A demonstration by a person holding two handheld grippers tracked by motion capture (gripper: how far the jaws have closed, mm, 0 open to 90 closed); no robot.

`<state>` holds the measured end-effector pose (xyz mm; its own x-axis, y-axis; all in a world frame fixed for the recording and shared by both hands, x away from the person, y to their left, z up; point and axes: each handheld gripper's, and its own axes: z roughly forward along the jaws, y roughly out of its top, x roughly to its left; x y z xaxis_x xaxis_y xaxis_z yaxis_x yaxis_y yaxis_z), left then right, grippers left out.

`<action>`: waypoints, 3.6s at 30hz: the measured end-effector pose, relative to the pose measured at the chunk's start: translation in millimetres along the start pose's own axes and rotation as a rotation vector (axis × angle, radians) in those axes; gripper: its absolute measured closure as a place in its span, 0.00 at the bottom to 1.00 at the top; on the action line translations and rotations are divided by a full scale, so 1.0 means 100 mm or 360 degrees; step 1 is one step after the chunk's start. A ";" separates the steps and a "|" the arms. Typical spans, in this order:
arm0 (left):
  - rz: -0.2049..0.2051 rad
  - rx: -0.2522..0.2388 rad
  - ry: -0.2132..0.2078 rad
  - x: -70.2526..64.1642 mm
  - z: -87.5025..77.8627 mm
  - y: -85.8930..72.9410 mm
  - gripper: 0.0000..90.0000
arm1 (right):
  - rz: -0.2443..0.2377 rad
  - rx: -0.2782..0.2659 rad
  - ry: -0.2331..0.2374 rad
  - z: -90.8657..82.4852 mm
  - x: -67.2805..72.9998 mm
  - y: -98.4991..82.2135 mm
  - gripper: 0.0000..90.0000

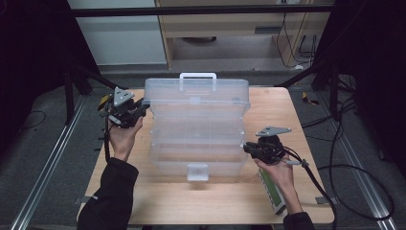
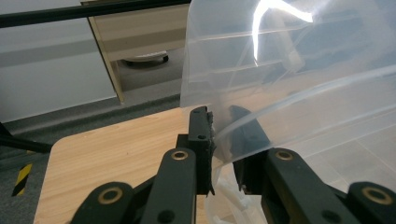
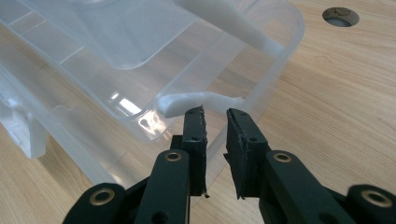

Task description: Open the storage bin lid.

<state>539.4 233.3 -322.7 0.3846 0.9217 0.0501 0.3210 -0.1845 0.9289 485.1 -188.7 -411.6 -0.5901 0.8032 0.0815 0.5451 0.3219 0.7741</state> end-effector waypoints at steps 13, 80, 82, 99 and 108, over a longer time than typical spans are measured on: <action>0.0049 -0.0013 0.0053 0.01 0.10 0.11 0.87 | -0.0026 -0.0011 -0.0015 0.01 0.00 0.00 0.87; 0.0004 0.0032 0.0118 0.17 0.66 0.42 0.87 | 0.0026 0.0029 -0.0054 0.06 0.01 0.00 0.79; 0.0000 0.0038 0.0116 0.18 0.68 0.42 0.87 | 0.0023 0.0026 -0.0059 0.06 0.01 0.00 0.79; 0.0010 0.0081 0.0162 0.20 0.86 0.47 0.86 | 0.0026 0.0028 -0.0045 0.04 0.01 0.00 0.81; -0.0004 0.0112 0.0164 0.25 1.00 0.50 0.85 | 0.0022 0.0031 -0.0042 0.04 0.01 0.00 0.80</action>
<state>651.7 213.0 -311.7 0.2938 0.9518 0.0886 0.3835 -0.2022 0.9011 486.9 -186.0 -414.2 -0.5667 0.8205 0.0753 0.5646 0.3202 0.7607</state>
